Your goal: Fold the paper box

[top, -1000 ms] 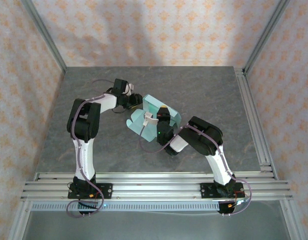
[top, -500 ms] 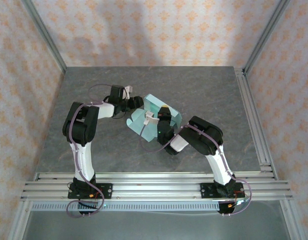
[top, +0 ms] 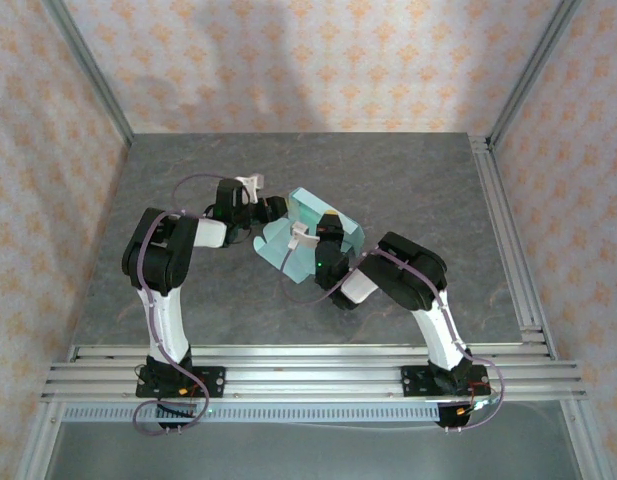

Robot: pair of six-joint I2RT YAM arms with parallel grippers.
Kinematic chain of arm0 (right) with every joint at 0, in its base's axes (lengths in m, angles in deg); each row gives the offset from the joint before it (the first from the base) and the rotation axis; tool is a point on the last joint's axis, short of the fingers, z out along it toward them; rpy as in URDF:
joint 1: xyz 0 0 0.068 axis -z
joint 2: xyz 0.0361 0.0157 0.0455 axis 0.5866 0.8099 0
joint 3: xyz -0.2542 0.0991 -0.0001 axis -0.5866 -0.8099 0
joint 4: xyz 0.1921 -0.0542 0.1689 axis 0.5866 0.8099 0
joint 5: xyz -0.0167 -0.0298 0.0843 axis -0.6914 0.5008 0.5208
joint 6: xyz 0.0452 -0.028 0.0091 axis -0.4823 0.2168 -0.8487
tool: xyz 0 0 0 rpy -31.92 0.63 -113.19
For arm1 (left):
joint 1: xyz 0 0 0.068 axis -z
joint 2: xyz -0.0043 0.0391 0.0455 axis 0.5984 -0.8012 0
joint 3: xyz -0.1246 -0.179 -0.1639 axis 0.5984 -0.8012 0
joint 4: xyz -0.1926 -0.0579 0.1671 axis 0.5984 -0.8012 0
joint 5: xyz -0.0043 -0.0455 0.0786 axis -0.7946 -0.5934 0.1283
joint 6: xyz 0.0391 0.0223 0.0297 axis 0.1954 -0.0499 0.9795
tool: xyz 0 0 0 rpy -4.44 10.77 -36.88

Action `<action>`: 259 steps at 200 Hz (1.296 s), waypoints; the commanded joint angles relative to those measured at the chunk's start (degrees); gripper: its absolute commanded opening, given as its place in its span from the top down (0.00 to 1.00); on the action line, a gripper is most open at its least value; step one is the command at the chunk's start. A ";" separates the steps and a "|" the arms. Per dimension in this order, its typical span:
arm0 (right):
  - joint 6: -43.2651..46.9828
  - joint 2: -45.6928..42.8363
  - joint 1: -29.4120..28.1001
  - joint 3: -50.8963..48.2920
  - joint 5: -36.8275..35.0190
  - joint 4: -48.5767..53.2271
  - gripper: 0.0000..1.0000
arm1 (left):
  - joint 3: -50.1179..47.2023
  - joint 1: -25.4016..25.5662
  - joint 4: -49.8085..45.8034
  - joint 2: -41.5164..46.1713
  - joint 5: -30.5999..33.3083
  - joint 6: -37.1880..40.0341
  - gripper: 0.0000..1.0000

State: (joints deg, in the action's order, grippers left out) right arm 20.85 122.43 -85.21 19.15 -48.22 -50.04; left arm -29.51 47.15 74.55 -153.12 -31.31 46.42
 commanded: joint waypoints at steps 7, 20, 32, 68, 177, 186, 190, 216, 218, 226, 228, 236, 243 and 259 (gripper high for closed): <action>-1.95 -0.25 0.43 -0.81 -0.89 2.51 1.00 | 1.88 0.10 4.72 0.58 -6.33 3.88 0.42; -2.03 -0.29 0.60 -0.79 -1.00 2.54 1.00 | 2.54 0.07 4.34 0.05 -7.69 4.97 0.43; -2.03 -0.24 0.76 -0.81 -1.04 2.59 1.00 | 2.89 0.13 3.52 0.03 -8.62 5.93 0.43; -2.08 -0.16 0.94 -0.45 -1.09 2.85 1.00 | 2.67 0.12 2.67 0.61 -10.37 7.28 0.45; -2.30 -0.38 1.05 -0.46 -1.36 3.22 1.00 | 6.64 0.16 1.30 -3.11 -12.99 8.13 0.44; -2.31 -0.34 1.09 -0.46 -1.39 3.22 1.00 | 7.32 0.27 0.55 -3.38 -13.43 8.44 0.44; -2.32 -0.33 1.13 -0.34 -1.36 3.21 1.00 | 7.63 0.26 0.04 -3.51 -13.57 8.61 0.44; -2.22 -0.34 1.14 -0.29 -1.38 3.21 1.00 | 9.01 0.58 -2.85 -3.82 -15.09 10.29 0.45; -2.14 -0.38 1.13 -0.24 -1.42 3.21 1.00 | 9.07 0.63 -3.12 -3.85 -15.16 10.46 0.45; -2.12 -0.42 1.18 -0.20 -1.43 3.21 1.00 | 9.23 0.68 -4.06 -3.72 -15.29 11.11 0.45; -2.12 -0.42 1.15 -0.20 -1.39 3.21 1.00 | 9.25 0.79 -4.28 -3.73 -15.34 11.30 0.45; -2.15 -0.51 1.12 -0.07 -1.40 3.21 1.00 | 9.47 0.90 -5.36 -3.59 -15.31 12.03 0.45; -2.04 -0.51 1.13 -0.02 -1.35 3.21 1.00 | 9.79 1.09 -6.51 -3.48 -15.38 12.68 0.45; -2.05 -0.81 1.13 0.15 -1.19 3.30 1.00 | 10.70 1.57 -9.39 -3.47 -15.43 14.49 0.46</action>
State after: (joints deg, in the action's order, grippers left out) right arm 20.19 122.43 -83.97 19.17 -49.08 -49.60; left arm -21.27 47.45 69.72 -156.20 -45.12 56.75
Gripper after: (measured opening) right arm 0.049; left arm 0.545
